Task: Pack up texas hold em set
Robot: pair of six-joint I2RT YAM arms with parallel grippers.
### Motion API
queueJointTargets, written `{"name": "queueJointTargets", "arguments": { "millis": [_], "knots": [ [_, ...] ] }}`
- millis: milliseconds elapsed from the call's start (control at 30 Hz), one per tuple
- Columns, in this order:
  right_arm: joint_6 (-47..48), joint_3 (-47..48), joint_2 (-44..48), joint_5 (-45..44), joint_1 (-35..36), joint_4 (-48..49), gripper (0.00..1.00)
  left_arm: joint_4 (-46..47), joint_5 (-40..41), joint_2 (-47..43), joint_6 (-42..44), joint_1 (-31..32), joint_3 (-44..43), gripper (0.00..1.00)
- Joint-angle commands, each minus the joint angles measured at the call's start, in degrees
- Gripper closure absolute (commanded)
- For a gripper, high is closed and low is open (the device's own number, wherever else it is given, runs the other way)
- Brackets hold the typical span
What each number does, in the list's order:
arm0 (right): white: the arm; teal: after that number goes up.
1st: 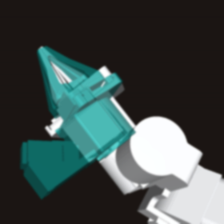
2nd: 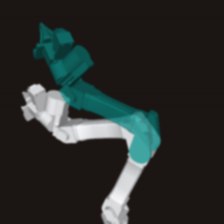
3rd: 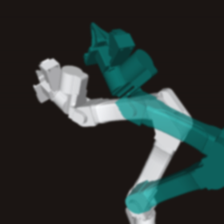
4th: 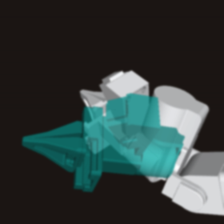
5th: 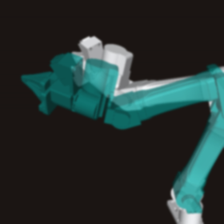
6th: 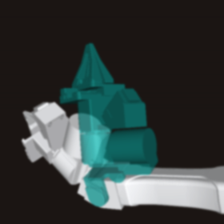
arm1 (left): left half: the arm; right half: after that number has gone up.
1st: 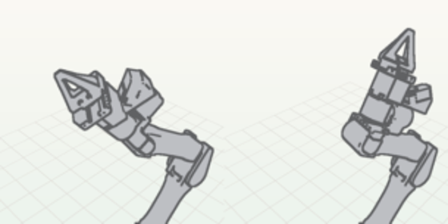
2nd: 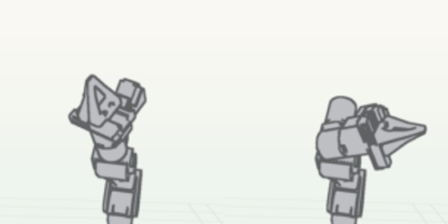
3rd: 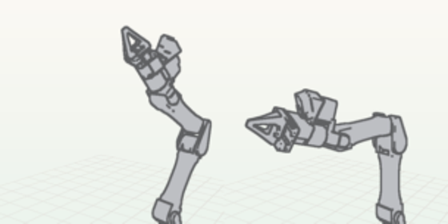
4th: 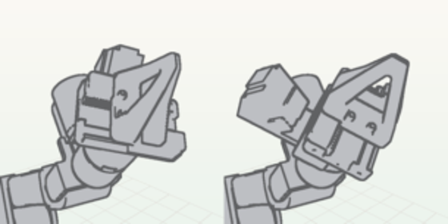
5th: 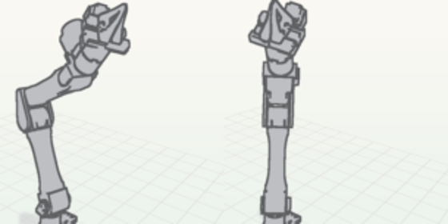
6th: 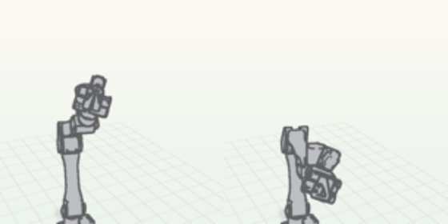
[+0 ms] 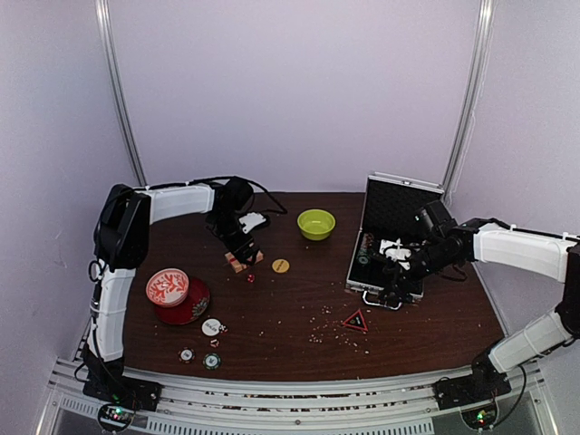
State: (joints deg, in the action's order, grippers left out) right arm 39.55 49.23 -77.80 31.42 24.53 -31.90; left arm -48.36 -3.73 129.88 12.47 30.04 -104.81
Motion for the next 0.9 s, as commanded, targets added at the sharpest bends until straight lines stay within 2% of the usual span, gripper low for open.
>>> {"name": "queueJointTargets", "arguments": {
  "millis": [0, 400, 600, 733, 867],
  "knots": [
    [0.6, 1.3, -0.5, -1.3, 0.5, -0.5, 0.15, -0.4, -0.4, 1.5, -0.1, -0.3, -1.9, 0.15],
    [0.6, 1.2, -0.8, -2.8, 0.7, -0.3, 0.15, -0.7, 2.5, 1.7, -1.8, -0.2, -3.1, 0.32],
    [0.5, 1.1, -1.1, -3.2, 0.8, -0.1, 0.15, -1.2, 2.0, -2.4, -4.2, 0.7, -4.7, 0.38],
    [0.4, 1.4, -1.2, -3.1, 0.8, -0.3, 0.15, -1.1, 0.7, -7.7, -4.3, 3.3, -5.8, 0.39],
    [0.1, 1.7, -0.5, -3.1, 0.8, -0.2, 0.16, 2.6, 0.4, -11.9, -1.4, 9.6, -1.9, 0.39]
  ]
}}
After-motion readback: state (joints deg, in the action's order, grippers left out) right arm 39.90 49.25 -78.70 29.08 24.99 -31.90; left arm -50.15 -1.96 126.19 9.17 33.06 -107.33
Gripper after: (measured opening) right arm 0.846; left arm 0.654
